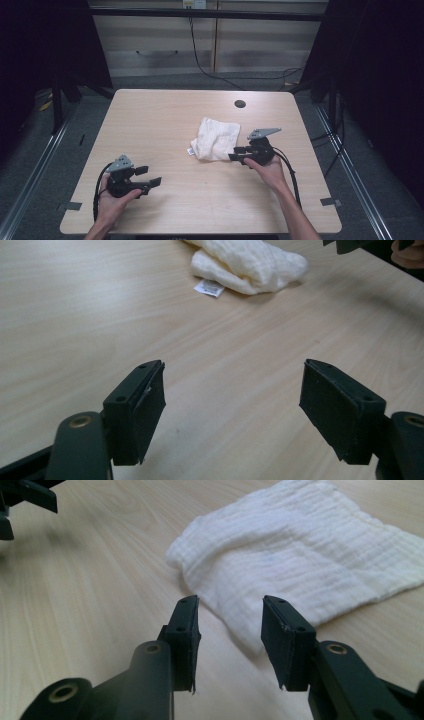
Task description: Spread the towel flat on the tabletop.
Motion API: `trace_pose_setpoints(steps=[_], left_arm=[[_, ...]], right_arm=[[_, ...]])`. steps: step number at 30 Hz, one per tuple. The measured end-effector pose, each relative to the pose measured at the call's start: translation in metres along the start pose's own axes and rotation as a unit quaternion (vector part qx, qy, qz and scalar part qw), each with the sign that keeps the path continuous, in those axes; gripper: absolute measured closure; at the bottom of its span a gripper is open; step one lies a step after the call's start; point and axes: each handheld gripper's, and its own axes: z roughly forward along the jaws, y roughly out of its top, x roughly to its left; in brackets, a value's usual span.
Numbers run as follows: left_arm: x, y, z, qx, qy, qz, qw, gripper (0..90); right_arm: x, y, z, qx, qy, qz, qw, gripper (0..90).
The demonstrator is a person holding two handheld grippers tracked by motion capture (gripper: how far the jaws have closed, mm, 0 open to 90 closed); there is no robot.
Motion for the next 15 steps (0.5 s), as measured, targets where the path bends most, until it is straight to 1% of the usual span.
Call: trace_pose_setpoints(steps=[1, 2, 3, 4, 5, 6, 7, 8, 9, 10, 11, 12, 14, 15], left_arm=[[0.005, 0.008, -0.001, -0.007, -0.005, -0.018, 0.9998, 25.8], [0.005, 0.008, -0.001, -0.007, -0.005, -0.018, 0.9998, 25.8], [0.005, 0.013, -0.002, -0.007, -0.007, -0.006, 0.9999, 25.8], [0.005, 0.013, -0.002, -0.007, -0.007, -0.006, 0.9999, 25.8], [0.004, 0.012, -0.002, -0.011, 0.002, -0.004, 0.9999, 25.8], [0.005, 0.009, -0.001, -0.021, -0.005, -0.016, 0.9996, 25.8], [0.006, 0.005, 0.000, -0.024, -0.011, -0.028, 0.9992, 25.8], [0.005, 0.003, 0.001, -0.018, 0.002, -0.024, 0.9995, 25.9], [0.002, 0.001, 0.001, -0.011, 0.000, -0.013, 0.9998, 25.8], [-0.001, 0.000, 0.000, -0.006, -0.008, -0.007, 0.9999, 25.7], [-0.003, -0.002, 0.000, -0.005, -0.010, -0.002, 0.9999, 25.6], [-0.008, -0.006, 0.000, 0.004, -0.012, 0.011, 0.9999, 25.6], [-0.009, -0.007, 0.001, 0.008, -0.014, 0.014, 0.9998, 25.6], [-0.010, -0.010, 0.003, 0.015, -0.010, 0.014, 0.9997, 25.6]], right_arm=[[-0.001, 0.004, 0.004, 0.005, 0.000, -0.004, 1.0000, 58.5], [-0.001, 0.007, 0.008, 0.012, 0.000, -0.009, 0.9999, 57.3], [-0.001, 0.010, 0.012, 0.017, 0.000, -0.012, 0.9998, 56.0], [-0.001, 0.010, 0.012, 0.017, 0.000, -0.012, 0.9998, 56.0], [-0.002, 0.012, 0.016, 0.022, 0.000, -0.013, 0.9997, 55.1], [-0.002, 0.015, 0.020, 0.025, -0.002, -0.016, 0.9996, 54.6], [-0.004, 0.017, 0.024, 0.031, -0.003, -0.019, 0.9993, 53.8], [-0.004, 0.018, 0.029, 0.037, -0.009, -0.022, 0.9990, 53.0], [-0.006, 0.019, 0.033, 0.043, -0.011, -0.024, 0.9987, 52.4], [-0.007, 0.020, 0.038, 0.048, -0.013, -0.026, 0.9984, 51.5], [-0.007, 0.019, 0.042, 0.055, -0.015, -0.022, 0.9981, 50.9], [-0.008, 0.016, 0.050, 0.060, -0.018, -0.021, 0.9978, 49.9], [-0.009, 0.012, 0.058, 0.070, -0.025, -0.024, 0.9969, 50.2], [-0.009, 0.011, 0.060, 0.075, -0.028, -0.021, 0.9966, 52.6]])
